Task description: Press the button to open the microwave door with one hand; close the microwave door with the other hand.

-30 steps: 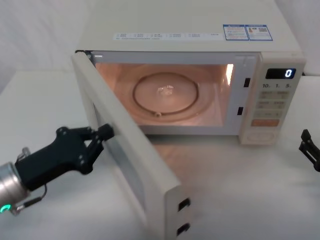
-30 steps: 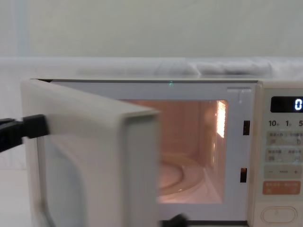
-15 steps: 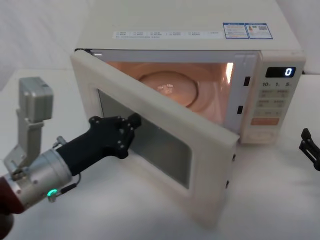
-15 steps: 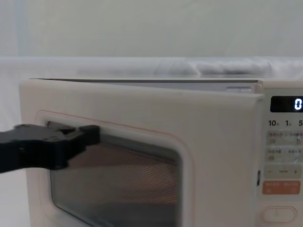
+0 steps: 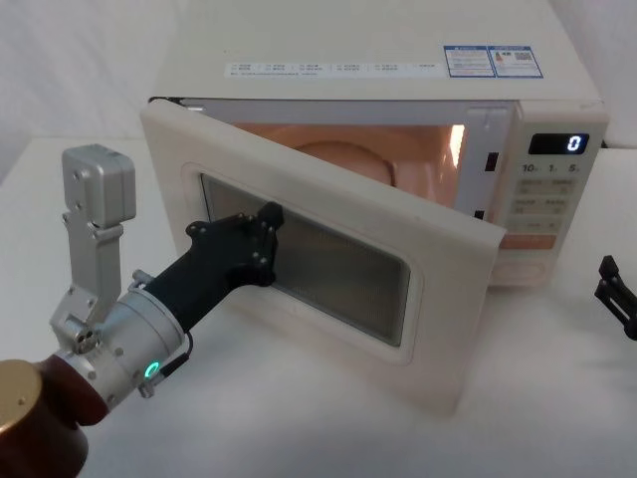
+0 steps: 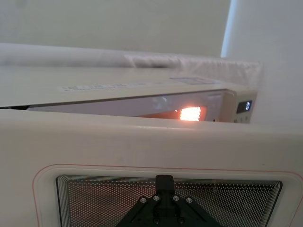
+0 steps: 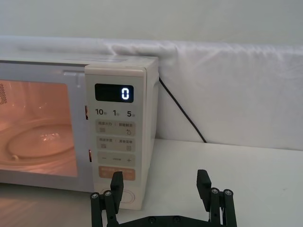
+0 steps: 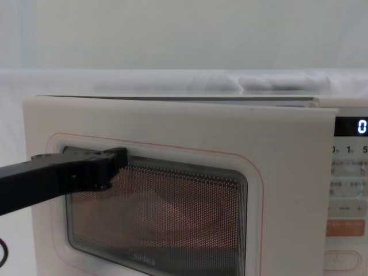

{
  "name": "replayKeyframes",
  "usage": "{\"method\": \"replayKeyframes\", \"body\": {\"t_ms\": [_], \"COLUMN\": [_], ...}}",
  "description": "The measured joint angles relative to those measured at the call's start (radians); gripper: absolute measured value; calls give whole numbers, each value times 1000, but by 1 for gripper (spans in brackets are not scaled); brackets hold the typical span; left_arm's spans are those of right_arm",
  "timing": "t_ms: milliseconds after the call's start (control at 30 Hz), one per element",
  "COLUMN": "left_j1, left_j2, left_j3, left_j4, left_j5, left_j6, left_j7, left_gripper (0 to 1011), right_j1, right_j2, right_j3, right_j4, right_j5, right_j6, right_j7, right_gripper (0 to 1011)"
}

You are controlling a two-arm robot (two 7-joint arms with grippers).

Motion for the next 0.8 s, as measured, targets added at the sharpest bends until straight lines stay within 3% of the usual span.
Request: {"method": "replayKeyframes", "body": {"t_ms": [200, 500, 800], "left_j1": [10, 6, -30], "left_j2": [-32, -43, -89], "left_j3": [0, 19, 41], "left_j4": [-10, -25, -4], "left_j5": [13, 28, 36], "left_j6": [-11, -14, 13], "left_j7": [10, -21, -1], "left_gripper": [0, 0, 0], "right_j1": [0, 0, 0], "right_j2": [0, 0, 0], "right_j3": [0, 0, 0], "right_j4": [0, 0, 0], "right_j5": [0, 0, 0], "right_j6": [0, 0, 0], "right_j7": [0, 0, 0], "right_gripper": [1002, 1002, 1002]}}
